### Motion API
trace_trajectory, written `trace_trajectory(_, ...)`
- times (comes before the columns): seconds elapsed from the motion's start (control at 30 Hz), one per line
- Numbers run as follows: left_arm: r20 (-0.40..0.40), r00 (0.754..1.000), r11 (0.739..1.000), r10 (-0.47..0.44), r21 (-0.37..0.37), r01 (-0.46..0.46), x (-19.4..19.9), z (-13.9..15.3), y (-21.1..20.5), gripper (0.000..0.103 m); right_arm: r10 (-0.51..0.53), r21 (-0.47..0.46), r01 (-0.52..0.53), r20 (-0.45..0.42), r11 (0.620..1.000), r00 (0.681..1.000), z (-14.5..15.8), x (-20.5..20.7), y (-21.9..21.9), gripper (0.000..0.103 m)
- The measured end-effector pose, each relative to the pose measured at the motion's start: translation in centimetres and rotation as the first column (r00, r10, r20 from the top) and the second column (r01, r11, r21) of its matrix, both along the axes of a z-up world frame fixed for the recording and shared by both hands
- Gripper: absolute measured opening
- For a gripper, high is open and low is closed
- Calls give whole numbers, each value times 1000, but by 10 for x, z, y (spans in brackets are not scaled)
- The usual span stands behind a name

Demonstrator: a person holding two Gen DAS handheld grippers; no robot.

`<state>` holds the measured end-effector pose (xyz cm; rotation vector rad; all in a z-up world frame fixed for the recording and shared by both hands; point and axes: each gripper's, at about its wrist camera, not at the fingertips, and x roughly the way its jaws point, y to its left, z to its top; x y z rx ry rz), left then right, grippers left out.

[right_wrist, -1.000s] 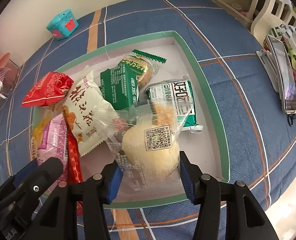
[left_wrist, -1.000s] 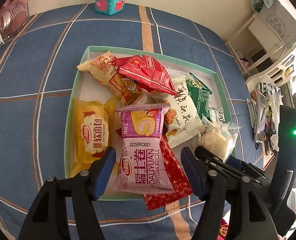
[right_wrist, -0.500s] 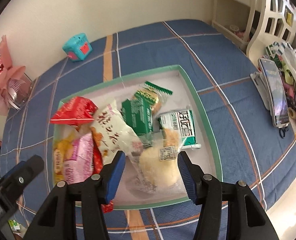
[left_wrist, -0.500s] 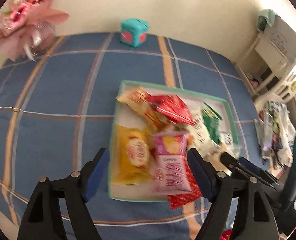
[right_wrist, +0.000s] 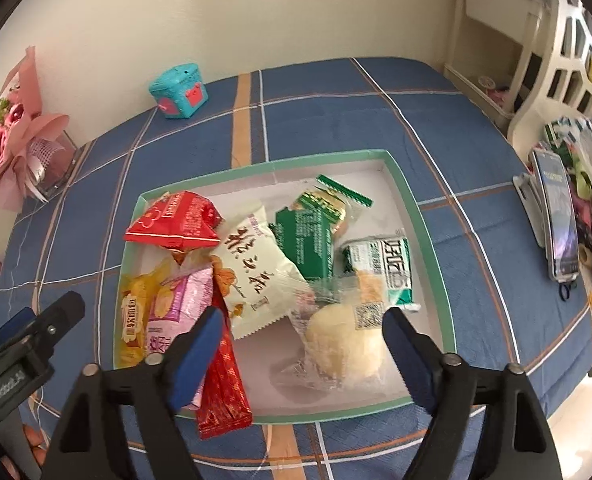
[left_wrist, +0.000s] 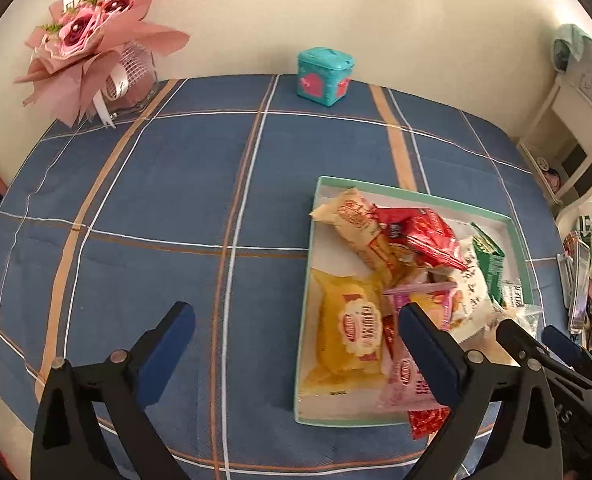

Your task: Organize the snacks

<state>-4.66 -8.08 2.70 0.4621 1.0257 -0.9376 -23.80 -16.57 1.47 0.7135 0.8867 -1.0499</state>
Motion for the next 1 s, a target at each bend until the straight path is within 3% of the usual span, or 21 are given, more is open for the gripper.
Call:
trace_trajectory(0.13, 34, 999, 999, 40, 6, -40, 8, 1, 4, 101, 26, -34, -26, -8, 999, 1000, 3, 8, 4, 102)
trace_trajectory(0.23, 77, 994, 996, 81, 21, -83, 11, 2, 8, 101, 43, -51, -44, -14, 998, 999, 5, 13, 8, 103)
trace_trajectory(0.4, 217, 970, 981, 113, 129, -143, 8, 0, 8, 101, 59, -57, -59, -10, 997, 998, 8, 21, 17, 103)
trace_trajectory(0.6, 191, 973, 980, 131, 127, -157, 10, 7, 27, 101, 80, -40, -80, -23, 996, 997, 6, 28, 34, 103)
trace_trajectory(0.8, 200, 970, 979, 135, 121, -162, 5, 15, 49, 101, 127, -36, -129, -39, 991, 991, 6, 30, 59, 103)
trace_trajectory(1.0, 228, 965, 981, 129, 114, -158, -1, 22, 69, 101, 113, -66, -114, -19, 991, 993, 14, 23, 68, 103)
